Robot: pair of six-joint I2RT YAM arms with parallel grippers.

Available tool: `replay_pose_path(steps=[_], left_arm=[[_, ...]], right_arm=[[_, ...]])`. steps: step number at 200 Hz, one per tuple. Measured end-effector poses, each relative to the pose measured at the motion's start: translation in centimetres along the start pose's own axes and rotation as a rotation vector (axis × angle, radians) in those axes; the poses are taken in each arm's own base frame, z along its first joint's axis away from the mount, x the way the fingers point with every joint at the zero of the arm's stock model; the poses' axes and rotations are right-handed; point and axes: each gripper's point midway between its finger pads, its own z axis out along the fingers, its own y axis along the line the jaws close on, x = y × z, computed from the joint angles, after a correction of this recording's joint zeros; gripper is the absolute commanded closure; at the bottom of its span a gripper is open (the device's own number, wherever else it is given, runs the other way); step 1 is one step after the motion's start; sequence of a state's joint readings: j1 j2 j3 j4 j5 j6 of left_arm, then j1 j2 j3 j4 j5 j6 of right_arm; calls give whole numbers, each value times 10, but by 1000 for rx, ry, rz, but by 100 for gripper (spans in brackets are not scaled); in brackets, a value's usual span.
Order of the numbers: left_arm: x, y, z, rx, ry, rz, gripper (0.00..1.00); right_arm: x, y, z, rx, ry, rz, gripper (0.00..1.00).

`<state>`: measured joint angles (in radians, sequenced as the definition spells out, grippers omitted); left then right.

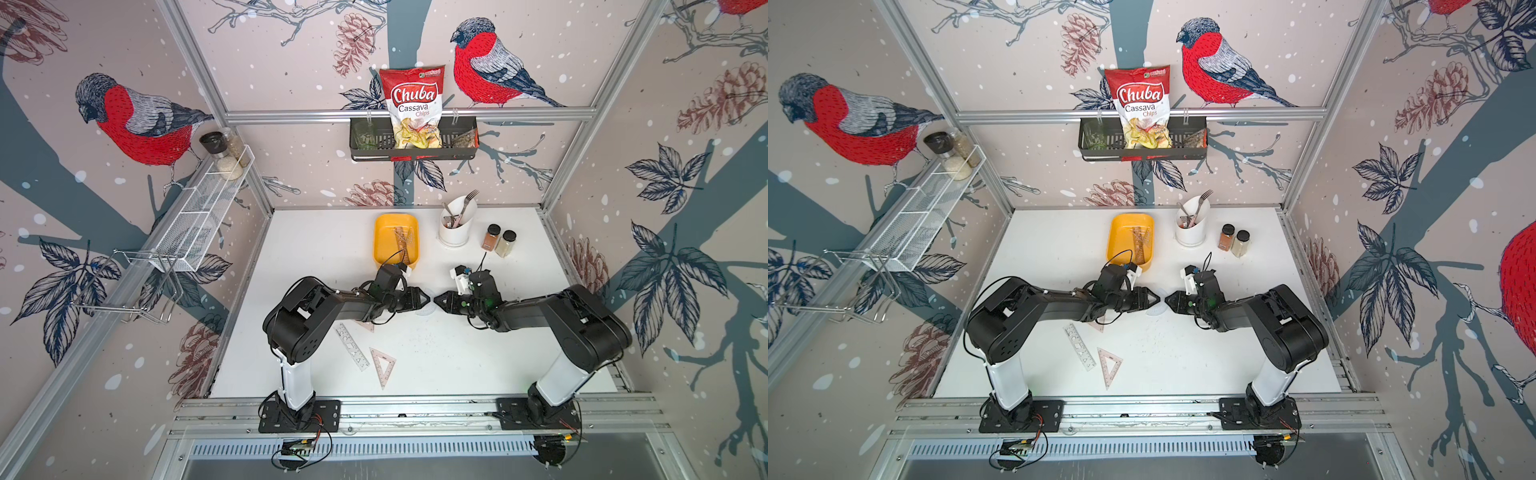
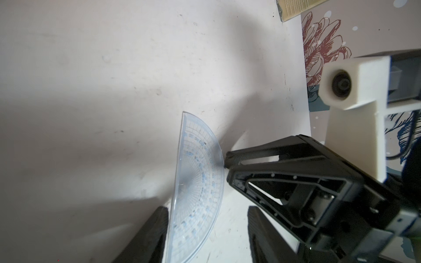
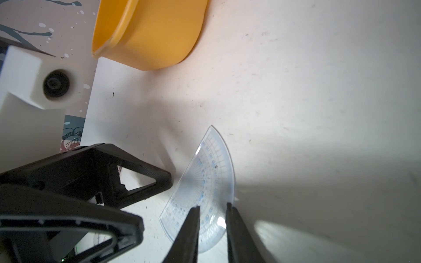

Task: Put the scattered rulers into the storage box
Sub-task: Pick up the ruler from the center of the board.

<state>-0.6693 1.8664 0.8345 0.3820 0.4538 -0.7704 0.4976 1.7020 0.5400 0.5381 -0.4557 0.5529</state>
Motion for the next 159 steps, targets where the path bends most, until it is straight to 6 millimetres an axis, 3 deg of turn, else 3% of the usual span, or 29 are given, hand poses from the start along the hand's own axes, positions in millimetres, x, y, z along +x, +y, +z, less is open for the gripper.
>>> replay_pose_path(steps=[92, 159], left_arm=[[6, -1, -2, 21, 9, -14, 41], [14, -3, -7, 39, 37, -26, 41]], right_arm=[[-2, 2, 6, -26, 18, 3, 73], [-16, 7, 6, -42, -6, -3, 75]])
